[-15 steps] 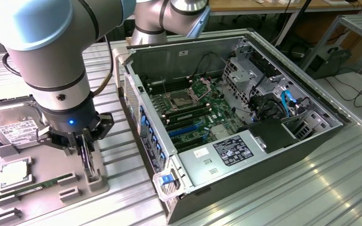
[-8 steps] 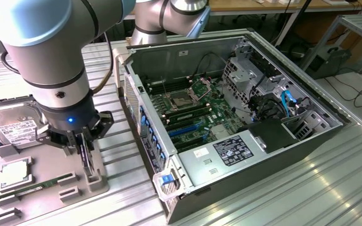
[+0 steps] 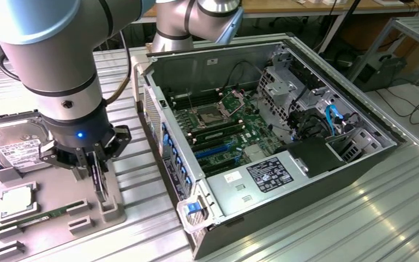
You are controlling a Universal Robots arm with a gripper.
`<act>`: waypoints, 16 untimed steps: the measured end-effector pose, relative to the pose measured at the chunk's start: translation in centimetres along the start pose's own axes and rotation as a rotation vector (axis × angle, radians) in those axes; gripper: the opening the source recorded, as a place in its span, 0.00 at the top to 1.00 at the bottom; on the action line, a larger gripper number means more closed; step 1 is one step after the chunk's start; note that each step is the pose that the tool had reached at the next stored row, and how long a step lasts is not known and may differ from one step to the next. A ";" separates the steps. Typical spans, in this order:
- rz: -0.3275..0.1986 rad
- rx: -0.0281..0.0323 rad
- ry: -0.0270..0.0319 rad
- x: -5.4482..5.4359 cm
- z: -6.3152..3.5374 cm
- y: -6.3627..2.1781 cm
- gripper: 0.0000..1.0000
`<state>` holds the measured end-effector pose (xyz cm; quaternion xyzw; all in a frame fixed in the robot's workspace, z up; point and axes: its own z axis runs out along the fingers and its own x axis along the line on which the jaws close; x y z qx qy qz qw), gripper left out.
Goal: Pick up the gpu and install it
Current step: 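Pick up the gpu and move the gpu toward the slot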
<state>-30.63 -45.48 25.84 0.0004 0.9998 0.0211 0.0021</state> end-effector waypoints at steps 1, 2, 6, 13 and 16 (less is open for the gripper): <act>0.000 0.0000 0.0000 0.0 -0.22 0.01 0.72; 0.000 0.0000 0.0000 0.0 -0.35 0.01 0.72; 0.000 -0.0001 -0.0001 0.0 -0.74 0.03 0.72; 0.000 0.0000 0.0000 0.0 -1.14 0.04 0.72; 0.000 0.0000 0.0000 0.0 -1.29 0.04 0.72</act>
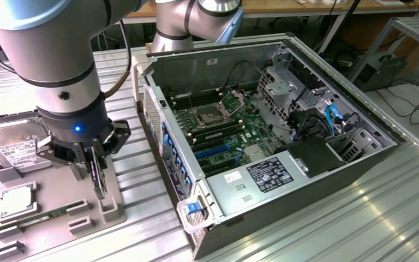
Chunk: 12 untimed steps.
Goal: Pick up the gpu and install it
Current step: 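Pick up the gpu and move the gpu toward the slot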
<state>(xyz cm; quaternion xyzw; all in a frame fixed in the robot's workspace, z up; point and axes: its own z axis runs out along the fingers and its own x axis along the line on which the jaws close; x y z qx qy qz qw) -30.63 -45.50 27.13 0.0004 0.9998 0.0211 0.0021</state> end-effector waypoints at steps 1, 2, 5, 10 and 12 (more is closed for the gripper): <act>0.000 0.0000 0.0000 0.0 -0.07 0.00 0.72; 0.000 0.0001 0.0001 0.0 -0.15 0.00 0.72; 0.000 -0.0001 -0.0001 0.0 -0.44 0.02 0.72; 0.000 0.0000 0.0000 0.0 -1.10 0.04 0.72; 0.000 -0.0001 -0.0001 0.0 -1.41 0.06 0.72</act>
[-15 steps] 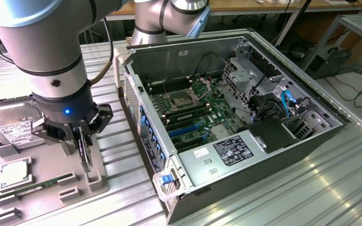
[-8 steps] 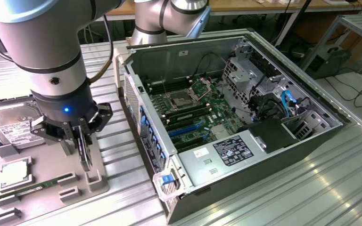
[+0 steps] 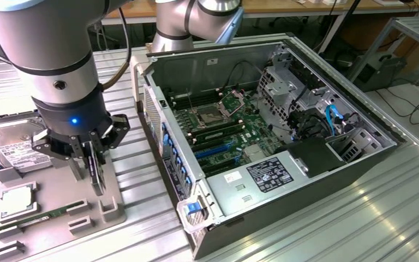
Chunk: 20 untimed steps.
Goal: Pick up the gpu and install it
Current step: 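Pick up the gpu and move the gpu toward the slot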
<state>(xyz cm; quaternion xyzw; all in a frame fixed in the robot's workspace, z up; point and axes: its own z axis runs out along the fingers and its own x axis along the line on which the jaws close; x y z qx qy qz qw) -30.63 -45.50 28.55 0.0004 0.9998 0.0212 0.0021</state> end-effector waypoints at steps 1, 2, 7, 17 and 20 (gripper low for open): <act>0.000 0.0000 0.0000 0.0 -0.12 0.00 0.72; 0.000 0.0000 0.0000 0.0 -0.23 0.01 0.72; 0.000 -0.0003 -0.0001 0.0 -0.68 0.01 0.72; 0.000 -0.0007 0.0000 0.0 -1.34 0.03 0.72; 0.000 -0.0007 0.0001 0.0 -1.49 0.04 0.72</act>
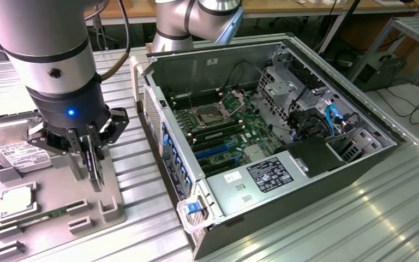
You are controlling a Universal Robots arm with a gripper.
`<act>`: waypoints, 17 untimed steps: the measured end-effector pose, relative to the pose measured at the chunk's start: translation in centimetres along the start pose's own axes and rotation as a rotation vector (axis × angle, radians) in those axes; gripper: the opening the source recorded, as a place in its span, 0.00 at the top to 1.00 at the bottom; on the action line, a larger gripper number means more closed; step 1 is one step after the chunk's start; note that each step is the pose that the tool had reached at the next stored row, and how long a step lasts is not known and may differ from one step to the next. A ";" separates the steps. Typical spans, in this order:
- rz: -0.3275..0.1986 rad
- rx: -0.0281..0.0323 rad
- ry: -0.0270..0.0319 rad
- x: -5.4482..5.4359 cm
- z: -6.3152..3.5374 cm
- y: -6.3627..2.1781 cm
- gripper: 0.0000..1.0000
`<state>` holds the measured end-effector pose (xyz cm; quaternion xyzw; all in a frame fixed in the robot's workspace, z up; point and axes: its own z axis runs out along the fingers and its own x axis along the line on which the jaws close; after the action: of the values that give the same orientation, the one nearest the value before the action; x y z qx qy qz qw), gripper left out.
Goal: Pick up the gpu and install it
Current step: 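Pick up the gpu and move the gpu toward the slot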
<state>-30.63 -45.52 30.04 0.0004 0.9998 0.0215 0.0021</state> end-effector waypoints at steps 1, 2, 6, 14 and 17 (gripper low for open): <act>0.000 0.0000 0.0000 0.0 -0.07 0.00 0.72; 0.000 -0.0001 -0.0001 0.0 -0.14 0.01 0.72; 0.000 -0.0001 -0.0001 0.0 -0.60 0.02 0.72; 0.000 -0.0002 -0.0001 0.0 -1.25 0.05 0.72; 0.000 -0.0001 -0.0001 0.0 -1.46 0.06 0.72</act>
<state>-30.63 -45.53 31.49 0.0004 0.9998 0.0216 0.0021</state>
